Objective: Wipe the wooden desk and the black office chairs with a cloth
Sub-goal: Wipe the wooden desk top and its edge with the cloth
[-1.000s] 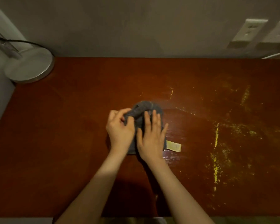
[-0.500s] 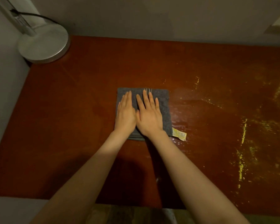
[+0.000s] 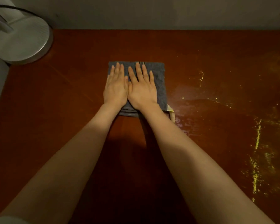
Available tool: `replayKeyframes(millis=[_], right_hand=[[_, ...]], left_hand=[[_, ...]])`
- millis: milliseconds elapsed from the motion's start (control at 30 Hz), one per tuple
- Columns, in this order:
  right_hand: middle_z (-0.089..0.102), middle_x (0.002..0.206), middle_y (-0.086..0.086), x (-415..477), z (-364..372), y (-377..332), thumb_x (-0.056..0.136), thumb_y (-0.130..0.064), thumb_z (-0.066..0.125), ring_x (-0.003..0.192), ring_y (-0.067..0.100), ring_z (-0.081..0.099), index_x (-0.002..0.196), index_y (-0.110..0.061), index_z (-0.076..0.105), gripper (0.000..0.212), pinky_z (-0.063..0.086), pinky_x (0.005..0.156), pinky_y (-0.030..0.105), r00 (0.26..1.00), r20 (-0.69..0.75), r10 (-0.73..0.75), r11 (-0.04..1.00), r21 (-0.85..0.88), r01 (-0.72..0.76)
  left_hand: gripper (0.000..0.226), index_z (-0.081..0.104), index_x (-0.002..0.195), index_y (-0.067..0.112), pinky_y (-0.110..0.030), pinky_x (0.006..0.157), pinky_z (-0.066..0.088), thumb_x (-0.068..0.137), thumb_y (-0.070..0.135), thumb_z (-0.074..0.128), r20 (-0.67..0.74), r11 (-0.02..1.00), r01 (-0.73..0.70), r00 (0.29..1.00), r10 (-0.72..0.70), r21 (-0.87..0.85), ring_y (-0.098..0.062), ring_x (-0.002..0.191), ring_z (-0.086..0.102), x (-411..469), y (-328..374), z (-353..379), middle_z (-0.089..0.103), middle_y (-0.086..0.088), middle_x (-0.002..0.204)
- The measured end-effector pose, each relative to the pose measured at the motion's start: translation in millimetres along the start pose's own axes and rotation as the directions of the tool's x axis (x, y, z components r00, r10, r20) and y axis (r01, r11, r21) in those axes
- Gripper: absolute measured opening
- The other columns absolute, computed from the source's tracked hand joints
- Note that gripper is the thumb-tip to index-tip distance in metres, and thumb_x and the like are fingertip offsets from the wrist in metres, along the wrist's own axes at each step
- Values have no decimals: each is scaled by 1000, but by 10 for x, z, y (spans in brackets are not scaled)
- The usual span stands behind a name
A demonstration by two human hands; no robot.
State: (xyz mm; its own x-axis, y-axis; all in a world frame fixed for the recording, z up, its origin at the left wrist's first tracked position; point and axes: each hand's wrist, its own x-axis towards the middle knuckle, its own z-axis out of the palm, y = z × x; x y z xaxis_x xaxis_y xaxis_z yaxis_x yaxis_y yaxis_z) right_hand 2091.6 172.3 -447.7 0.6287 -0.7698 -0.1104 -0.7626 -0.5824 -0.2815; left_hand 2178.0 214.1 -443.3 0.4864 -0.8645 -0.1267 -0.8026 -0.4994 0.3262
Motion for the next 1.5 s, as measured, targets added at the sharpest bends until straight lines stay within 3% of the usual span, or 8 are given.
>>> replayKeyframes(millis=[400, 767, 1000, 1233, 1367, 1500], right_hand=[[0, 159, 6, 46, -103, 366, 104, -33, 15, 146, 20, -5, 151, -20, 9, 50, -9, 116, 37, 999, -41, -34, 999, 32, 35], [1, 159, 5, -427, -573, 2100, 103, -33, 18, 146, 18, -3, 151, -22, 11, 50, -6, 116, 36, 955, -131, 267, 964, 21, -266], [1, 159, 6, -774, -708, 2679, 103, -34, 17, 146, 20, -3, 152, -21, 10, 51, -5, 116, 38, 896, -163, 412, 909, 4, -417], [0, 159, 7, -782, -738, 2644, 102, -31, 22, 146, 21, -4, 151, -19, 12, 52, -6, 117, 38, 903, -154, 400, 916, 64, -395], [3, 159, 10, -827, -800, 2660, 102, -20, 28, 147, 21, 0, 151, -13, 16, 51, -5, 116, 35, 900, -181, 396, 906, 238, -350], [3, 159, 10, -849, -825, 2717, 101, -14, 30, 146, 21, -2, 150, -11, 15, 52, -6, 116, 33, 915, -165, 368, 905, 290, -311]], left_hand=[[51, 4, 150, 7, -33, 117, -2, 104, 26, 17, -26, 997, 62, 998, -61, 50, -19, 146, -2, 102, 381, 115, 1, -8, 159], [52, 3, 150, 8, -31, 116, -2, 103, 25, 17, 39, 973, -224, 974, 222, 57, -17, 146, -3, 235, 2161, 755, -2, -7, 159], [53, 2, 150, 9, -31, 116, -4, 103, 25, 20, 191, 938, -344, 920, 343, -26, -17, 146, -7, 104, 2843, 912, -6, -7, 159], [55, 19, 149, 12, -36, 117, 10, 99, 24, 39, 186, 966, -190, 957, 222, -178, -24, 146, 4, -34, 2778, 746, 1, -11, 158], [59, 29, 142, 8, -39, 109, 28, 92, 22, 56, 92, 931, 45, 996, -12, -362, -32, 138, 26, -42, 2950, 659, 25, -16, 149], [60, 40, 134, 3, -41, 102, 41, 85, 28, 65, 219, 832, 358, 932, -290, -423, -33, 128, 42, 163, 3006, 576, 46, -15, 137]])
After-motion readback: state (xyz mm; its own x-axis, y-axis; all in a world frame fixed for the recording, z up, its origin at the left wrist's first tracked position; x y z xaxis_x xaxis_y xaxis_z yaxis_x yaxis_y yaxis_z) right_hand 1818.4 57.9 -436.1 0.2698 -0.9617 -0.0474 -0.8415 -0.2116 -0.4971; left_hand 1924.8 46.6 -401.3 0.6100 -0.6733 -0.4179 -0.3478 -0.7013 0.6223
